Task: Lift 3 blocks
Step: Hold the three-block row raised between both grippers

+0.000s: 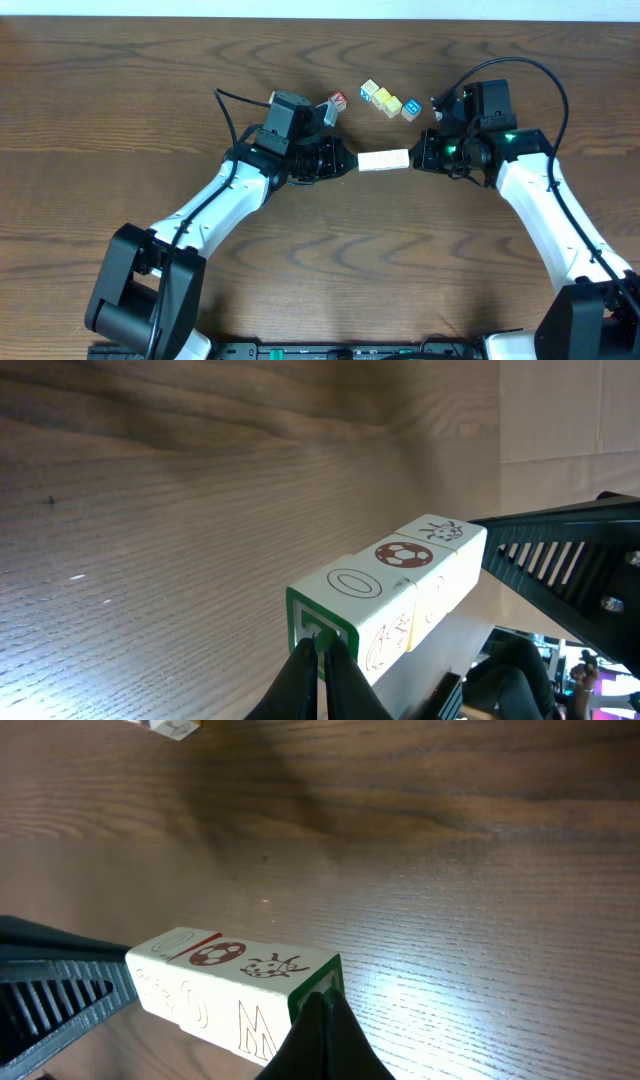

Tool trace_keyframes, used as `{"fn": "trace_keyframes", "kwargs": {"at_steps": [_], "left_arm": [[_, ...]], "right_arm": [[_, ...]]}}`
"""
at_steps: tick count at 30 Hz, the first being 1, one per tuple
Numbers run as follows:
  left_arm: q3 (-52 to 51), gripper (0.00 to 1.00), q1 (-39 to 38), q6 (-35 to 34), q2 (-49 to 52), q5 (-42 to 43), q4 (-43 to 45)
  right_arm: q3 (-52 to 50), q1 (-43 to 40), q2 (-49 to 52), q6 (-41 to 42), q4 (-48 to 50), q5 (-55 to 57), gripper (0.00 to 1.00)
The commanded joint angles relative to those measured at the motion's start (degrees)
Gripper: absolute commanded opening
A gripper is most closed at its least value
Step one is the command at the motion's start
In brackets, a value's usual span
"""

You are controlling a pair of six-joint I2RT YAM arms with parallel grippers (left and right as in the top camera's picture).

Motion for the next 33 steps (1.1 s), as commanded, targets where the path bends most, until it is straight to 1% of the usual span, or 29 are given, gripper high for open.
{"fn": "trace_keyframes", "kwargs": {"at_steps": [1,33], "left_arm": [[0.8,0.07,-2.1,-0.1,-1.9,7.1,1.7],[0.8,0.07,-2.1,0.0,-2.2,7.3,1.7]], "right_arm": [[0.7,5.5,-0.3,1.6,-0.1,-9.7,0.01],[0.7,6.2,-0.3,2.4,0.2,-9.1,0.01]]}}
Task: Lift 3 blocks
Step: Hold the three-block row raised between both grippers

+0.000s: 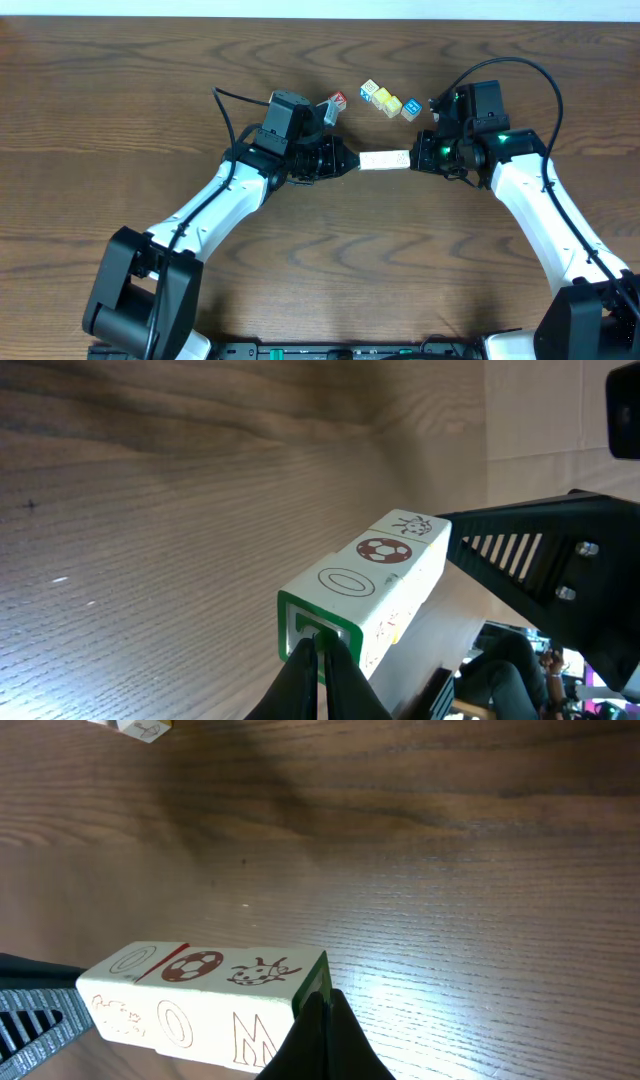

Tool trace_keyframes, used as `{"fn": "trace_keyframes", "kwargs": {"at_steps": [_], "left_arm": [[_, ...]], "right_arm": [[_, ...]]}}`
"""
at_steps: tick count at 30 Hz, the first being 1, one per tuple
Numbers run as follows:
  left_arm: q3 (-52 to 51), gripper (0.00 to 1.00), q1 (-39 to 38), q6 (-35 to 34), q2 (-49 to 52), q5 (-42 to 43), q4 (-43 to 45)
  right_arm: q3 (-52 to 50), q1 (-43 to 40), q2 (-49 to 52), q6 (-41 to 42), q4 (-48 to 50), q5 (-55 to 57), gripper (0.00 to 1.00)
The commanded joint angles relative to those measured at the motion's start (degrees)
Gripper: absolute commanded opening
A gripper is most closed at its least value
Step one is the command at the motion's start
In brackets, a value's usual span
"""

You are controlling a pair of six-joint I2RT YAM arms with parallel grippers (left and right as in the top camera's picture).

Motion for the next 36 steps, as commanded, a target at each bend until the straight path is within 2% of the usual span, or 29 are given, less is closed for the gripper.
{"fn": "trace_keyframes", "kwargs": {"at_steps": [1,36], "left_arm": [[0.8,0.07,-2.2,0.0,-1.4,6.2,1.5],[0.8,0.07,-2.3,-0.1,-1.4,4.0,1.0]], "right_arm": [[0.7,4.5,-0.3,0.8,0.2,-13.4,0.01],[0.7,4.5,-0.3,1.0,0.6,-13.4,0.01]]}}
